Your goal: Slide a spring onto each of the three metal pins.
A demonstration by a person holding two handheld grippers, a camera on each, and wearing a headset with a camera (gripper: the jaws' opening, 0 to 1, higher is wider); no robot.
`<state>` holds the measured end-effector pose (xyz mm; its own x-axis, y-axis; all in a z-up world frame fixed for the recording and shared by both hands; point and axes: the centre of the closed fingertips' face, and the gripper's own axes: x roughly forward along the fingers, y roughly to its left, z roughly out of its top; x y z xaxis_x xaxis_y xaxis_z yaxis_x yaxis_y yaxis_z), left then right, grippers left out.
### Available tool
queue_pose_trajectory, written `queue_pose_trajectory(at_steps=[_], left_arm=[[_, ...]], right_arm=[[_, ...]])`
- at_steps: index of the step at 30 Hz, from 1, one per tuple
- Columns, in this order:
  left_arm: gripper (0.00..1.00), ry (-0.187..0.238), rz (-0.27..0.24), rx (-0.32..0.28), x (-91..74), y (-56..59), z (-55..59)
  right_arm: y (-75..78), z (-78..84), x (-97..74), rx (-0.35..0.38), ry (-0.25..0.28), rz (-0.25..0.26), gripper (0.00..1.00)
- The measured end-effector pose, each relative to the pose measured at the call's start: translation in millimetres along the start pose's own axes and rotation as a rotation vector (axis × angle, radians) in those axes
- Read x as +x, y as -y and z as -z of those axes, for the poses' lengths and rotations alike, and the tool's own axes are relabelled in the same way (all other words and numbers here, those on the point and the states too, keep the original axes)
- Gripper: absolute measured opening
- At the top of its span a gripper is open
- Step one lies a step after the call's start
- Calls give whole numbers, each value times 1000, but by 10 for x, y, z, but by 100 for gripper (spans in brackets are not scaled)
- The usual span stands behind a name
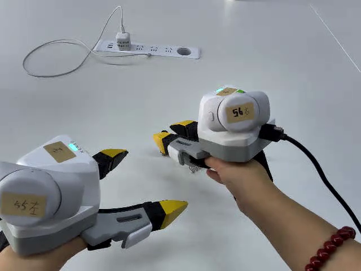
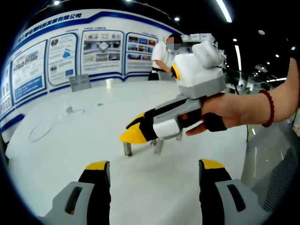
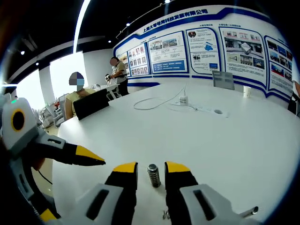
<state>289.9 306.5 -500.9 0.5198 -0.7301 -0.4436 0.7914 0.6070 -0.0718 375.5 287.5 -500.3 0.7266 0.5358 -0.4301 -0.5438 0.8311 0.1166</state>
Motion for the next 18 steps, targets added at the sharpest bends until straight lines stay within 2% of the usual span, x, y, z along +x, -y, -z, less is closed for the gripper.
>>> queue_pose_trajectory(at_steps=[11, 18], left_arm=[[74, 8, 5, 6, 29, 13, -36], [71, 0, 15, 25, 64, 25, -33]], right_arm=[[74, -114, -224, -17, -1, 5, 31], [140, -104, -363, -21, -15, 18, 35]])
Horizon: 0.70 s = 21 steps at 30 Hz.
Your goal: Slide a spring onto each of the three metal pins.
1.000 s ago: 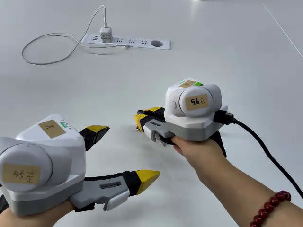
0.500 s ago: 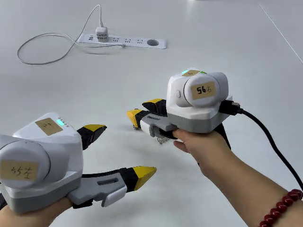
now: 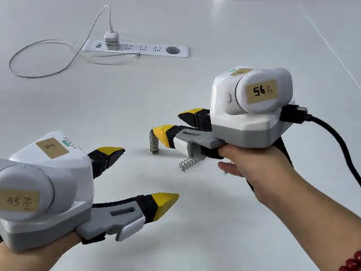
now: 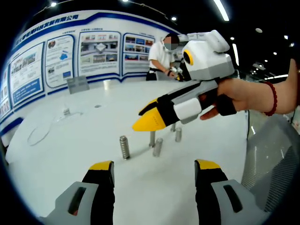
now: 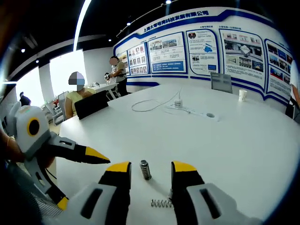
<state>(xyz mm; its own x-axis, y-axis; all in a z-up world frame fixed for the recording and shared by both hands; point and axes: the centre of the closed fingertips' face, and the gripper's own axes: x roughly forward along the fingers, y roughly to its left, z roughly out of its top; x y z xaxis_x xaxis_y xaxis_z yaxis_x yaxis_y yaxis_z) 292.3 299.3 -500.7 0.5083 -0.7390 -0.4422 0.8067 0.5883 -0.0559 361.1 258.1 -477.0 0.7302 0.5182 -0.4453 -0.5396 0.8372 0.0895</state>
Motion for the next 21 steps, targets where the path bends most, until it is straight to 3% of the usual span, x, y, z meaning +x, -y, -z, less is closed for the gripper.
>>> queue_pose_trajectory(at_steps=[12, 21], left_arm=[[62, -13, 19, 40, 58, 12, 7], [54, -33, 53, 81, 170, 82, 17]], right_arm=[[129, 113, -272, 7, -8, 18, 40], [180, 208, -440, 13, -3, 16, 42]])
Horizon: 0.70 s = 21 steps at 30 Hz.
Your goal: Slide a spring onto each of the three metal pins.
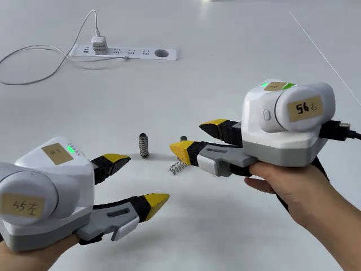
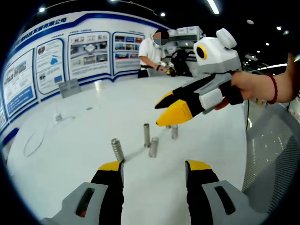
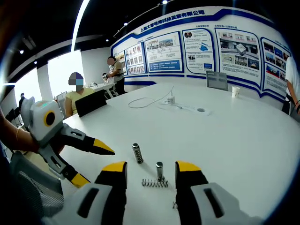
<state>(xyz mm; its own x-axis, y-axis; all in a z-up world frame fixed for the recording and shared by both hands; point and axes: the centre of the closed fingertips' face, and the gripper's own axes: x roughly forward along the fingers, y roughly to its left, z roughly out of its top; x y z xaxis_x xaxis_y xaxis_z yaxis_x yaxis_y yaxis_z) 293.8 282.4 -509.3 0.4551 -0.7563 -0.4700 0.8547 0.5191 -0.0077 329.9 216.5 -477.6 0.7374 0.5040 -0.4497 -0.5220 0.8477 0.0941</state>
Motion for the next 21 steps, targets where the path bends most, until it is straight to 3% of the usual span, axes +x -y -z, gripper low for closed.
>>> queue_pose_trajectory(at_steps=[21], left_arm=[[41, -51, 32, 57, 286, -15, 28]], right_arm=[[121, 281, -396, 25, -11, -13, 45]])
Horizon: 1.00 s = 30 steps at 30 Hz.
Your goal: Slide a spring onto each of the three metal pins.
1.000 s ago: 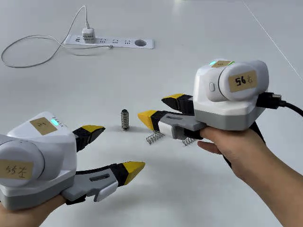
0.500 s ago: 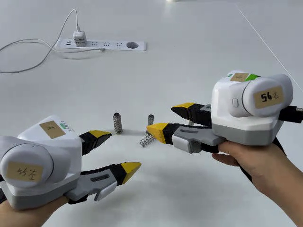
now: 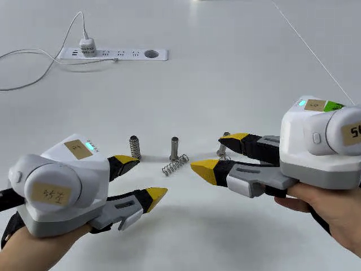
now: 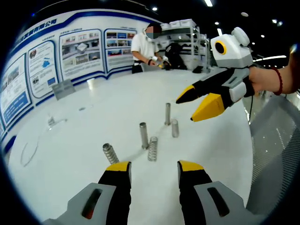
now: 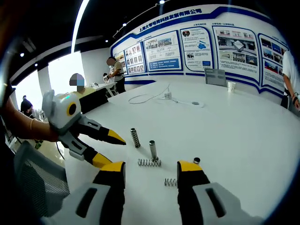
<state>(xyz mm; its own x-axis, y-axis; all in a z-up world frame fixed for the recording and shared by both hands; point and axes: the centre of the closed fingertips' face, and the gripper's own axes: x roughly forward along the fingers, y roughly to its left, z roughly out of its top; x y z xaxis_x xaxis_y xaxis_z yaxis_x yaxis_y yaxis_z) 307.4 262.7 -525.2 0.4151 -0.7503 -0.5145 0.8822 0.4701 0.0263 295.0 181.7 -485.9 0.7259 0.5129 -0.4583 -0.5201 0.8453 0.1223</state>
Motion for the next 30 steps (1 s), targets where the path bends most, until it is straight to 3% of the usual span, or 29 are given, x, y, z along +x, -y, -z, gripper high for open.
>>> queue_pose_trajectory(at_steps=[14, 21, 30], left_arm=[[33, -30, 16, -4, 244, 8, 3], [28, -61, 16, -16, 338, -13, 69], [22, -67, 20, -25, 429, -44, 105]], right_arm=[[98, 211, -151, 36, -17, 25, 52], [123, 286, -184, 57, -35, 44, 53], [126, 340, -220, 90, -32, 56, 52]])
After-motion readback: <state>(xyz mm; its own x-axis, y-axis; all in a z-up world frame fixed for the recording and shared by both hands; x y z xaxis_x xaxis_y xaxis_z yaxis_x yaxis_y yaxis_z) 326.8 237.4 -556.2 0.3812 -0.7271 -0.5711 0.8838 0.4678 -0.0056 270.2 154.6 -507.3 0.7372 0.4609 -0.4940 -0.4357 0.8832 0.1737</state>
